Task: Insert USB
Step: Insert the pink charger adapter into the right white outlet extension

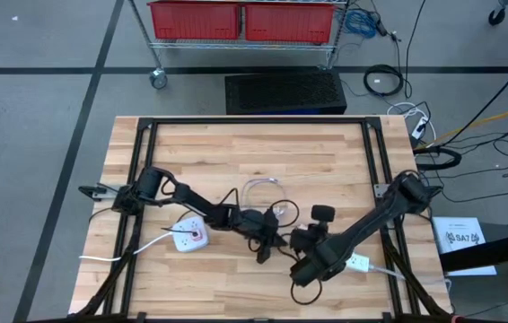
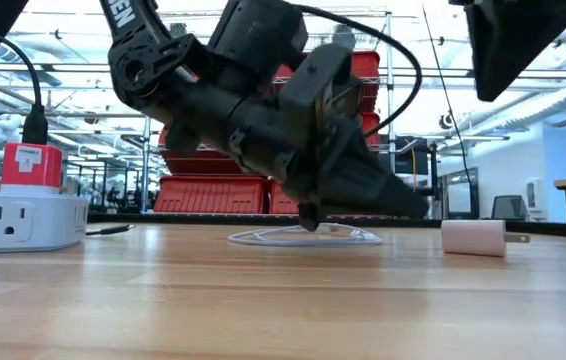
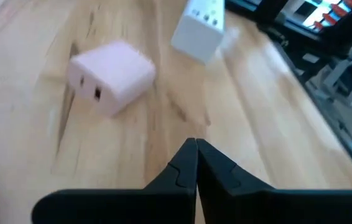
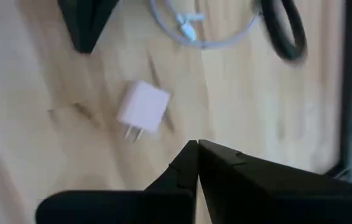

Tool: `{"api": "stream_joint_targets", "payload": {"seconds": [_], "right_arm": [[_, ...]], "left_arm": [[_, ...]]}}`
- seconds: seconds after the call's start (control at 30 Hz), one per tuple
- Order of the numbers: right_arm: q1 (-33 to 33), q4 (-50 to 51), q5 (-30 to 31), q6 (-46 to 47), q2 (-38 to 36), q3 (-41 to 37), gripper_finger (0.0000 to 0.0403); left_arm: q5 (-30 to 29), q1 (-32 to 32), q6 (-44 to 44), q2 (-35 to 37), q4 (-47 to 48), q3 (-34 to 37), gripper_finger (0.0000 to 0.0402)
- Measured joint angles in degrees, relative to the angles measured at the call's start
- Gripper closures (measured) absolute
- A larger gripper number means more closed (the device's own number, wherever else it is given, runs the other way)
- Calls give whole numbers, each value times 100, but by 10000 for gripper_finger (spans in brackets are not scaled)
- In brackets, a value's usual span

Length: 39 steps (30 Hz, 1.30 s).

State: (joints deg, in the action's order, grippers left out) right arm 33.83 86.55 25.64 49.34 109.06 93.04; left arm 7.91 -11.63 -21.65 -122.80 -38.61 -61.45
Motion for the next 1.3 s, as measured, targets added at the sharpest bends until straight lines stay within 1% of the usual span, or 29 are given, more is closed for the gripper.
{"api": "stream_joint_targets", "payload": {"seconds": [0.07,0.13,0.2,0.27,0.37,0.47,0.57,0.63,0.7,0.8,0.87,1.0,1.13,1.23,1.3], "right_arm": [[-76,-7,-166,138,-146,-15,403],[-182,-102,-290,282,-357,-199,403],[-295,-361,-495,483,-632,-638,403],[-381,-793,-726,609,-930,-1292,403],[-512,-1805,-1063,683,-1406,-2398,403],[-676,-3037,-1308,716,-1740,-3383,403],[-886,-4202,-1634,752,-1834,-4082,403],[-962,-5000,-1897,729,-1830,-4369,403],[-989,-5726,-1998,678,-1827,-4524,403],[-988,-6224,-1996,586,-1825,-4564,403],[-988,-6276,-1960,586,-1825,-4494,403],[-988,-6121,-1846,983,-1825,-4266,391],[-986,-6161,-1826,1540,-1825,-4040,351],[-986,-6163,-1814,2016,-1825,-3952,307],[-982,-6107,-1694,2369,-1825,-3952,273]], "left_arm": [[-59,-25,-15,0,-125,126,396],[-92,-45,-71,0,-524,345,396],[-91,-51,-230,0,-1106,614,398],[-87,-51,-427,0,-1822,949,398],[-125,-51,-700,6,-2402,1348,398],[-209,-51,-901,28,-2459,1446,398],[-249,-51,-1050,31,-2451,1438,399],[-330,-51,-1127,31,-2435,1423,399],[-361,-35,-1216,31,-2427,1424,399],[-402,-33,-1276,31,-2413,1423,399],[-460,-33,-1339,31,-2406,1425,399],[-737,-40,-1359,26,-2396,1425,399],[-931,-38,-1356,20,-2402,1430,400],[-989,-38,-1355,17,-2406,1432,400],[-1006,-38,-1353,13,-2436,1436,400]]}}
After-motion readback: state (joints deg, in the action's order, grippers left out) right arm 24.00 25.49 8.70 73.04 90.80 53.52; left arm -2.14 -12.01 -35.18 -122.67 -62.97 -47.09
